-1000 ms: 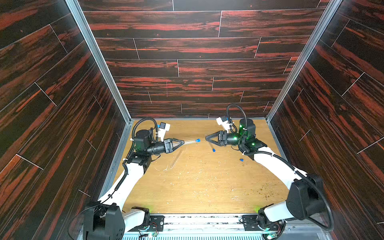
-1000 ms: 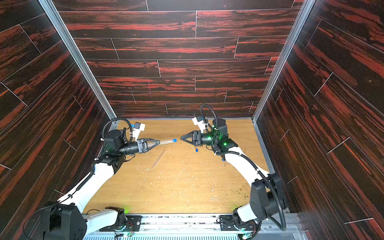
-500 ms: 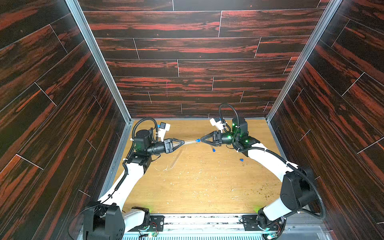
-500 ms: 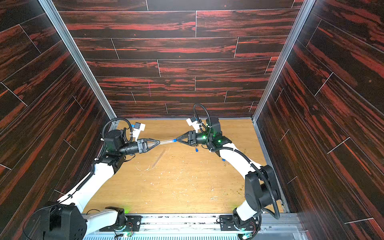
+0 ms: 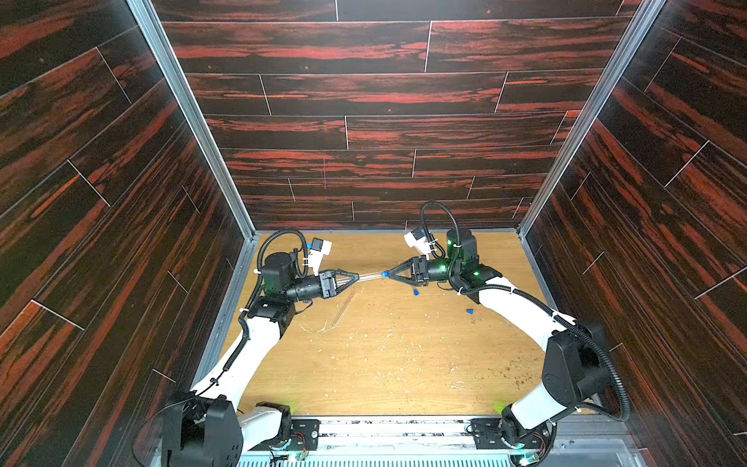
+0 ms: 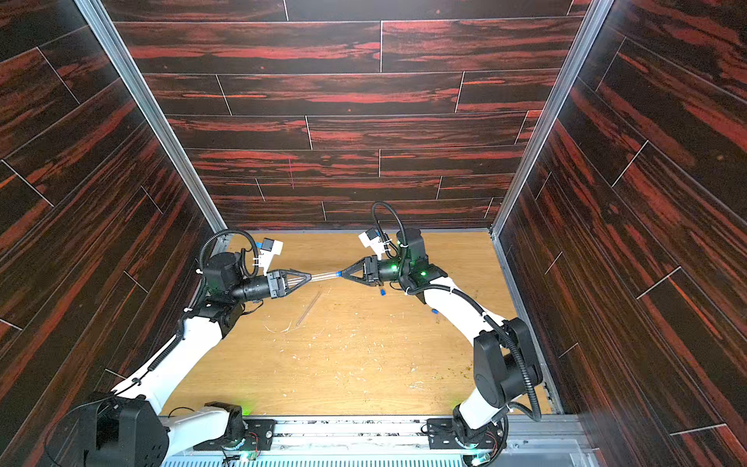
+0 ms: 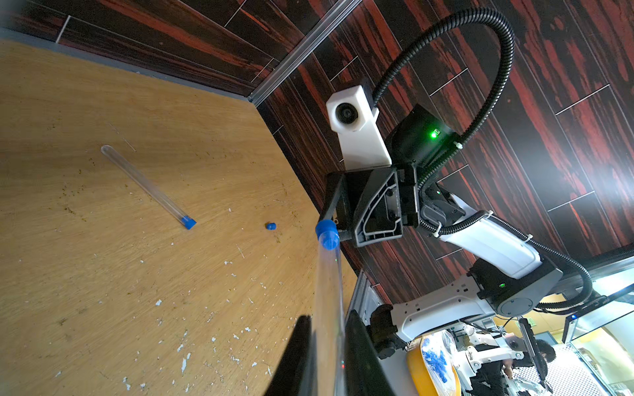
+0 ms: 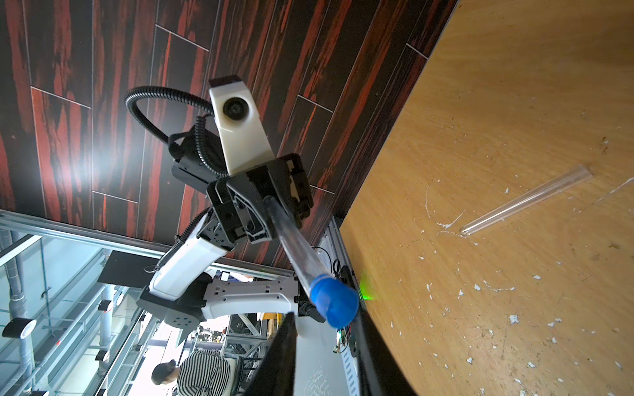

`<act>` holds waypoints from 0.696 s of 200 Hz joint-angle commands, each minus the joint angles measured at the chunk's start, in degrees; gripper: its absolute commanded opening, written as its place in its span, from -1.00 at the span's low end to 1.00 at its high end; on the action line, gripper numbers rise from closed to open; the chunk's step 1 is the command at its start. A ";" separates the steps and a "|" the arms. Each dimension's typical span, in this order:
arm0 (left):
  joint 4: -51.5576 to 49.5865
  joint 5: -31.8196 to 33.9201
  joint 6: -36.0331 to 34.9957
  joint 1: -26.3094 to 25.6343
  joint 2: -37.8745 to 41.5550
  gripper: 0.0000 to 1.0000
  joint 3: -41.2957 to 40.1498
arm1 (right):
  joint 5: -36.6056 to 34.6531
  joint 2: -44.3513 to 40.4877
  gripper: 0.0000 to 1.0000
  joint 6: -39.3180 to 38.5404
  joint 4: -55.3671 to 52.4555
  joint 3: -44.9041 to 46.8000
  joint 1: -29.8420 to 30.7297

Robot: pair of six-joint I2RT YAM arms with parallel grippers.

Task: Insert stoppers into test tubes
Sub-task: Insert the stopper into the test tube.

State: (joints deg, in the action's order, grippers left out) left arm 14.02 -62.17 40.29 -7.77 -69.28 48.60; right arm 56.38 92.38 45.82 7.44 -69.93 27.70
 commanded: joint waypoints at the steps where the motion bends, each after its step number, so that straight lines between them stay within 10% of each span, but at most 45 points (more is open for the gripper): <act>1: 0.39 -0.76 -0.70 -0.14 0.66 -0.82 0.09 | 0.66 1.31 -0.39 -0.69 -0.32 -1.82 0.42; 139: -0.57 -0.73 -1.53 -0.15 0.59 -0.82 0.09 | 0.24 1.30 -0.46 -2.76 -3.17 -3.37 0.42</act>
State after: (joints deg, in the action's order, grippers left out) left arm 13.91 -62.24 39.44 -7.77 -69.28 48.60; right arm 56.16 92.47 44.40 5.50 -71.02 27.81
